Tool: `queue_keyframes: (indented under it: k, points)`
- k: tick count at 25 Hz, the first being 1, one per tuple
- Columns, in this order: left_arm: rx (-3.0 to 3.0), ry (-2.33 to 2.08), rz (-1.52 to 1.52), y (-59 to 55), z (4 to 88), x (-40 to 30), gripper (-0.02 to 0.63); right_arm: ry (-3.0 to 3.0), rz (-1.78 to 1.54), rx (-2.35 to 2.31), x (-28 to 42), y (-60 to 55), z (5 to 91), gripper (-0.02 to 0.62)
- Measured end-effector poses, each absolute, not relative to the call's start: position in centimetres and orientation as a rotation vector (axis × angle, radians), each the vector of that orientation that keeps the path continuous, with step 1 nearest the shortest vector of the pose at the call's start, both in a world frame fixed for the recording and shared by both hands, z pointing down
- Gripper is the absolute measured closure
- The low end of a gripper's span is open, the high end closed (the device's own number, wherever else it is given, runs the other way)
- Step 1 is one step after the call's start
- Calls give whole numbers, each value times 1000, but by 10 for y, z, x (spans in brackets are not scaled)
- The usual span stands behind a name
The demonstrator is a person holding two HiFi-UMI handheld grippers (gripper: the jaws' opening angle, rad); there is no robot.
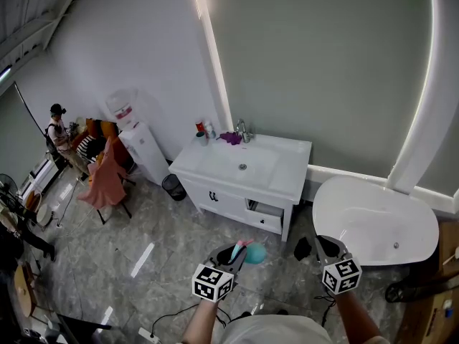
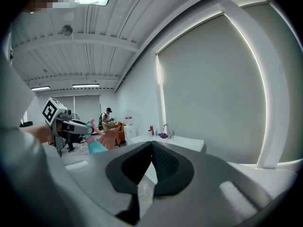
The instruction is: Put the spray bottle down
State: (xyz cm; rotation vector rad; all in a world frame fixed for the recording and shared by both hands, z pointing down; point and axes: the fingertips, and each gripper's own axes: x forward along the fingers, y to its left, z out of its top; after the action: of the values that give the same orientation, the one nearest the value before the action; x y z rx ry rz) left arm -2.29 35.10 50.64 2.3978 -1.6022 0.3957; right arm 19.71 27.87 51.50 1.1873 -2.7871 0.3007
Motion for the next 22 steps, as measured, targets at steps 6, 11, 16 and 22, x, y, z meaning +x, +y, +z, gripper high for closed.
queue_keyframes:
  k: [6,11,16,22]
  points:
    - [2358,-1627,400,349,515,-5,535,-2771,308,1117,208,269,529,584]
    - [2331,-1646,395,346,521,-3,535,-2781,299,1080,206,263,533,584]
    - [2321,-1651,396,333,522,-10,535,-2779,312,1064,199,251,539,584]
    - [2333,-1642,388,303,523,-32,537,-2774,300,1065,177,223,538,584]
